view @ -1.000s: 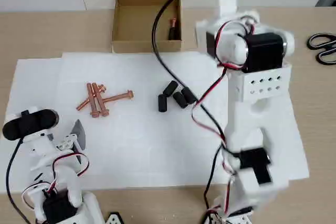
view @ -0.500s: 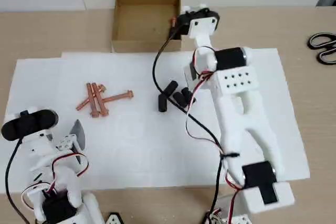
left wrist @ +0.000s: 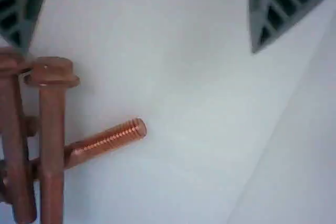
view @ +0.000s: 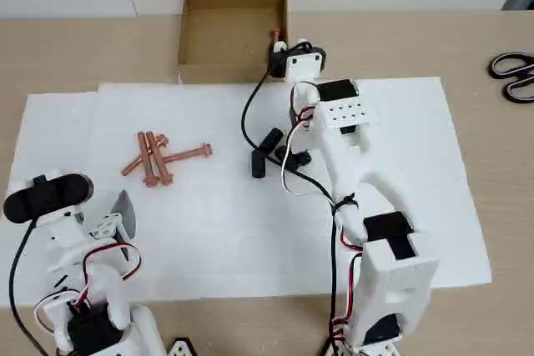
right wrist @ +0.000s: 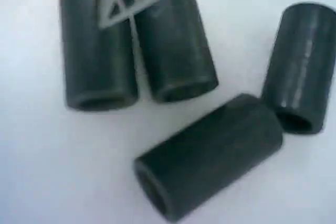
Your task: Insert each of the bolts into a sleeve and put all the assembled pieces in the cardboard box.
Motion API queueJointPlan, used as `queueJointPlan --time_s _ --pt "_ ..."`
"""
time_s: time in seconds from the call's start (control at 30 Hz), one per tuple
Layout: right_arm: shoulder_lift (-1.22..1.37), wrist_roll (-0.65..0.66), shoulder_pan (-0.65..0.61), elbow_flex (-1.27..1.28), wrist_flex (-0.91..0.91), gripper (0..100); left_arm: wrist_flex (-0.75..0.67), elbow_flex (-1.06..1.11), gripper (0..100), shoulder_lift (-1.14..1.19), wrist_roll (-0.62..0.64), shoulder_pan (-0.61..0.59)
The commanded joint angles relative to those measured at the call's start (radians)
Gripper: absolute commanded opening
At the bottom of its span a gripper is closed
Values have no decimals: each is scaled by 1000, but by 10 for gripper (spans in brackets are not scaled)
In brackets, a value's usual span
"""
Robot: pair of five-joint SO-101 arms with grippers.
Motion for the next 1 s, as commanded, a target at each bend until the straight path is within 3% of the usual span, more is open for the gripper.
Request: queueJointPlan --time_s 0.0,0.97 --pt "10 9 -13 -9 -24 180 6 -2 254 -8 -6 -3" --pt "153 9 -41 -8 -61 170 6 -2 254 -8 -6 0"
